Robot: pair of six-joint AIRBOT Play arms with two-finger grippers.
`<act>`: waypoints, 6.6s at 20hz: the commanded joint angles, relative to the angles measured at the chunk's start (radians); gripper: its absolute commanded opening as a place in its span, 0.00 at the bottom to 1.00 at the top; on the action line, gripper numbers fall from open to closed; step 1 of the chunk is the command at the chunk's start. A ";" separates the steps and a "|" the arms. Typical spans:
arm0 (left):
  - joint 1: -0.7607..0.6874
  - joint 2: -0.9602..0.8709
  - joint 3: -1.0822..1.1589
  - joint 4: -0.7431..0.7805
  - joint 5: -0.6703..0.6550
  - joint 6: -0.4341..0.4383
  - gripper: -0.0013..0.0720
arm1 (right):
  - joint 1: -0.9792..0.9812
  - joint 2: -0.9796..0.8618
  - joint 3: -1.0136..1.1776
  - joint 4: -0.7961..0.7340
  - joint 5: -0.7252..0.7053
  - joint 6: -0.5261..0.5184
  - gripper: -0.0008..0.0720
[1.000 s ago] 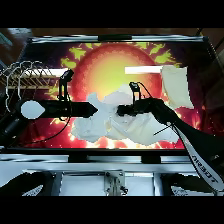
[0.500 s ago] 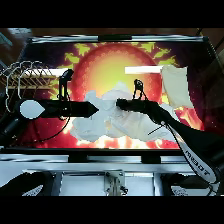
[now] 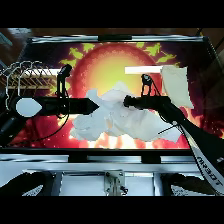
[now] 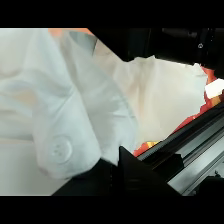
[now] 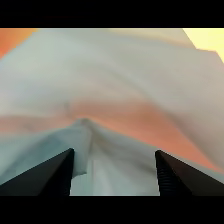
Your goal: Fold the shirts.
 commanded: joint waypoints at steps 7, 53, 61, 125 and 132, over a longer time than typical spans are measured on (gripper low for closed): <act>0.001 0.000 0.007 0.003 0.002 0.003 0.08 | -0.017 -0.158 -0.001 0.666 -0.331 -0.410 0.85; 0.411 -0.532 0.282 0.000 -0.351 0.233 0.95 | -0.259 -0.062 0.341 0.153 -0.359 -0.289 0.08; 0.385 -0.717 0.282 -0.242 -0.269 0.338 0.37 | -0.259 -0.070 0.341 0.151 -0.430 -0.283 0.08; 0.444 -0.505 0.611 0.387 -0.552 0.083 0.95 | -0.159 0.072 0.372 -0.214 -0.671 -0.287 0.87; 0.393 -0.407 0.540 0.423 -0.600 0.024 0.94 | 0.205 -0.097 0.325 -0.463 -0.562 -0.197 0.87</act>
